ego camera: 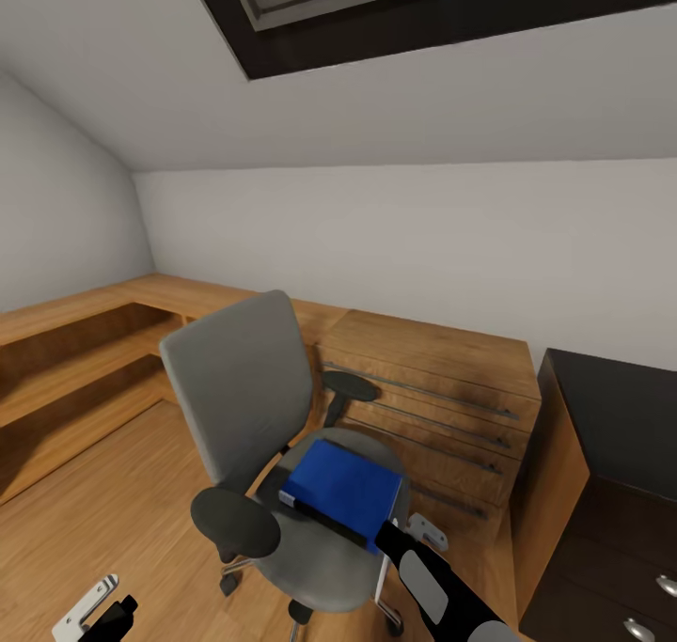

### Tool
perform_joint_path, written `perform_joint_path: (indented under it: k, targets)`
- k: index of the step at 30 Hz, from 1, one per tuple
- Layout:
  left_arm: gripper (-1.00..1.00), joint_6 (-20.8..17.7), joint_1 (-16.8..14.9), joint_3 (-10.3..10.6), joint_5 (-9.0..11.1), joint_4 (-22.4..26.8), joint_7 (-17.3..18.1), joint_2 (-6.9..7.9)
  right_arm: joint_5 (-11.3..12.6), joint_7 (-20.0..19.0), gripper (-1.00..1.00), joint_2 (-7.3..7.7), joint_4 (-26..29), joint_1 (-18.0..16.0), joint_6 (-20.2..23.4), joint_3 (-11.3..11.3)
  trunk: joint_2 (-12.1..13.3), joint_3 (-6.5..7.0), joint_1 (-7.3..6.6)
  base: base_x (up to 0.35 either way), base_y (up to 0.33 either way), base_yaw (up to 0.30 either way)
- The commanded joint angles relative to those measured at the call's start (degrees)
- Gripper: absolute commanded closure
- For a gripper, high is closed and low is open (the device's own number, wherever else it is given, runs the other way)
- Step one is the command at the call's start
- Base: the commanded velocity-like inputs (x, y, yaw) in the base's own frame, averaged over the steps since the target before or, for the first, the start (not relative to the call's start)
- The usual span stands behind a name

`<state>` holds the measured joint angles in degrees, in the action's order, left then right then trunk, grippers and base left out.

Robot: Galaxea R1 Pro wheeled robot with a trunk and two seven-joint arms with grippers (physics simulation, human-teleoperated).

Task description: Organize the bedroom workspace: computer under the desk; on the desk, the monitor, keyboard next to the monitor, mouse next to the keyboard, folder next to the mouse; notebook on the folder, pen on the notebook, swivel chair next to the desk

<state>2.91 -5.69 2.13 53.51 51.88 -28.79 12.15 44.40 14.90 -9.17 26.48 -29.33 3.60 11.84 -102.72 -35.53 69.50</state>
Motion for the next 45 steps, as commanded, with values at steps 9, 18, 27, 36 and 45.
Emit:
perform_joint_path:
  k: [9,18,27,36,45]
  targets:
    - [-1.0,0.3,0.0,0.2,0.6,-0.3,-0.2,0.2,0.3,0.4,1.0,0.15,0.2,0.0,0.2,0.3,3.6,1.56,-1.99,0.0,0.0,0.0]
    - [-1.0,0.3,0.0,0.1,0.8,-0.7,-0.3,0.32,0.4,0.5,1.0,2.3,3.2,0.0,0.2,0.2,7.2,3.18,-3.97,0.0,0.0,0.0]
    - [-1.0,0.3,0.0,0.1,0.6,-1.3,-0.2,0.3,-2.4,3.9,1.0,6.58,22.2,2.0,0.9,0.5,10.8,4.79,-5.94,-0.044,0.0,0.0]
    - [-1.0,0.3,0.0,0.3,0.3,-1.3,-0.3,0.09,-10.3,13.3,1.0,8.54,39.8,4.9,20.3,0.8,14.4,6.41,-7.92,-0.011,0.0,0.0]
    - [-1.0,0.3,0.0,1.1,0.6,-1.5,-0.4,0.0,-10.1,13.6,1.0,11.2,50.3,9.3,22.8,0.9,18.0,8.02,-9.9,0.0,0.0,0.0]
